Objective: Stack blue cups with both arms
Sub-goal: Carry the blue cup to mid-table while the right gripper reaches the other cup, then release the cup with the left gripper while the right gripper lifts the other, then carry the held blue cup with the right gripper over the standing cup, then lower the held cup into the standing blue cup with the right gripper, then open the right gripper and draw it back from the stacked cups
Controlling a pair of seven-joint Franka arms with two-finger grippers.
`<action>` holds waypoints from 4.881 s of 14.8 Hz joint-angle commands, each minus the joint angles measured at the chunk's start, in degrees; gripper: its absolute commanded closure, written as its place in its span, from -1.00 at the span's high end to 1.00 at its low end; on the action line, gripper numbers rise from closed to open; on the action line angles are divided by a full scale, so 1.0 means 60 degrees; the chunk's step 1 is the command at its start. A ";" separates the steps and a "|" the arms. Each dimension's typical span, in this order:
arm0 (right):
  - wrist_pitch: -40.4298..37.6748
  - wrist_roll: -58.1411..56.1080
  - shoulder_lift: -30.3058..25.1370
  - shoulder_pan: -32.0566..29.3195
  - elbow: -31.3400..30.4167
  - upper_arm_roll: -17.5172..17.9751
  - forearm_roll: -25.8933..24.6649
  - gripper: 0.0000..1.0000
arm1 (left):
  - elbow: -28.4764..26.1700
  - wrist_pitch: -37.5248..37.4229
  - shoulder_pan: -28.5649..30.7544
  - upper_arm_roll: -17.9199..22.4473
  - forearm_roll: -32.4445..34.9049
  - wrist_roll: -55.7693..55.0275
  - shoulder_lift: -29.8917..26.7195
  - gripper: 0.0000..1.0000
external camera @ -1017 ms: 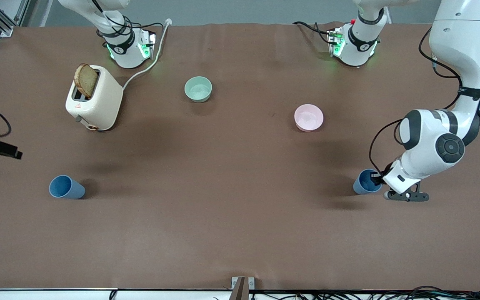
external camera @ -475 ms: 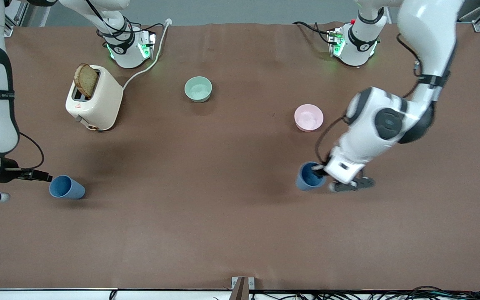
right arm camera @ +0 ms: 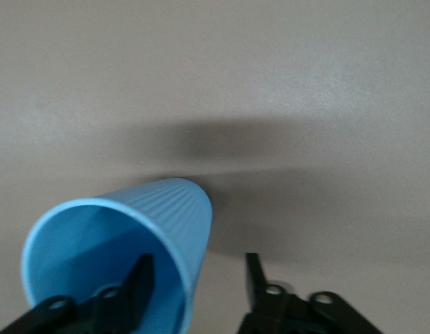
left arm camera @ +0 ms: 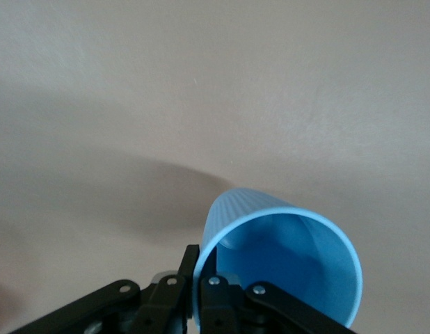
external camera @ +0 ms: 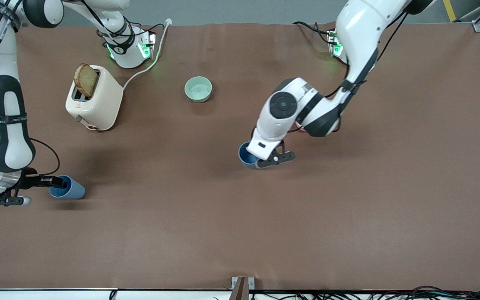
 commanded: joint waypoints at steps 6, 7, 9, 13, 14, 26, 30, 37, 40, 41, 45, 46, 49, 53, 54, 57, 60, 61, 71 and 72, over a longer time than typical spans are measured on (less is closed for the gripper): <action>-0.1118 0.0554 -0.0916 0.0084 0.0081 0.0098 0.0177 -0.93 | 0.0812 -0.0003 -0.0138 0.0070 0.0647 -0.0658 0.0580 1.00; -0.1557 0.1124 -0.1268 0.0099 0.0095 0.0128 0.0147 -0.93 | 0.1088 -0.0119 -0.0108 0.0070 0.0647 -0.0643 0.0346 1.00; -0.2465 0.1815 -0.1884 0.0172 0.0169 0.0462 0.0031 -0.93 | 0.1615 -0.1474 0.0168 0.0070 0.0691 -0.0440 -0.0340 1.00; -0.3348 0.4361 -0.3247 0.0128 0.0256 0.2437 -0.1563 -0.97 | 0.2482 -0.3823 0.1149 -0.0018 0.0603 0.2060 -0.1746 1.00; -0.3392 0.5165 -0.3423 0.0128 0.0358 0.2964 -0.1828 -0.97 | 0.2424 -0.3986 0.1485 -0.0017 0.0574 0.2516 -0.2244 1.00; -0.1184 1.5538 -0.2358 0.0435 0.0389 0.9252 -0.3981 -0.99 | 0.0991 -0.6771 0.3555 0.1443 -0.1209 0.8671 -0.6127 1.00; -0.0581 1.7795 -0.1011 0.0947 0.0418 0.9897 -0.5942 -0.99 | -0.0181 -0.6785 0.3175 0.2486 -0.1741 0.9420 -0.7125 1.00; 0.0444 1.8985 -0.0247 0.1299 0.0447 1.0045 -0.6562 -0.99 | -0.0272 -0.6976 0.3173 0.2546 -0.1799 0.9464 -0.7420 1.00; 0.0797 1.9016 -0.0114 0.1475 0.0433 1.0045 -0.6533 -0.99 | -0.0228 -0.6990 0.3188 0.2546 -0.1799 0.9479 -0.7405 1.00; 0.0797 1.9016 -0.0114 0.1534 0.0418 1.0045 -0.6533 -0.99 | -0.0213 -0.6990 0.3188 0.2546 -0.1785 0.9465 -0.7405 1.00; 0.0826 1.9016 0.0105 0.1666 0.0418 1.0045 -0.6795 -0.98 | -0.0228 -0.7005 0.3188 0.2546 -0.1770 0.9537 -0.7391 1.00; 0.0913 1.9001 0.0134 0.1666 0.0418 1.0030 -0.6912 -0.98 | -0.0228 -0.7005 0.3188 0.2546 -0.1770 0.9552 -0.7376 1.00; 0.1280 1.8987 0.0296 0.1681 0.0345 1.0016 -0.7103 -0.95 | -0.0213 -0.7005 0.3202 0.2546 -0.1770 0.9567 -0.7376 1.00; 0.1251 1.8987 0.0296 0.1783 0.0301 0.9957 -0.7133 0.42 | -0.0228 -0.7005 0.3202 0.2546 -0.1770 0.9567 -0.7361 1.00; 0.1237 1.8958 0.0281 0.1769 0.0315 0.9957 -0.7148 0.69 | -0.0228 -0.7005 0.3188 0.2546 -0.1770 0.9552 -0.7361 1.00; 0.1149 1.8637 -0.0025 0.1550 0.0418 0.9943 -0.7148 1.00 | -0.0228 -0.7005 0.3217 0.2561 -0.1770 0.9582 -0.7376 1.00; -0.0672 1.6901 -0.1718 0.1168 0.0345 0.9405 -0.7133 1.00 | -0.0228 -0.7122 0.3202 0.2546 -0.1770 0.9552 -0.7376 1.00; -0.1306 1.5978 -0.2451 0.1168 0.0316 0.8965 -0.7090 1.00 | -0.0213 -0.7137 0.3202 0.2546 -0.1770 0.9552 -0.7376 1.00; -0.4884 0.8066 -0.6703 0.0860 0.0286 0.4089 -0.4106 1.00 | -0.0213 -0.7225 0.3202 0.2546 -0.1741 0.9552 -0.7390 1.00; -0.5148 0.7464 -0.6924 0.0875 0.0286 0.3546 -0.3913 1.00 | -0.0213 -0.7254 0.3202 0.2546 -0.1741 0.9552 -0.7390 1.00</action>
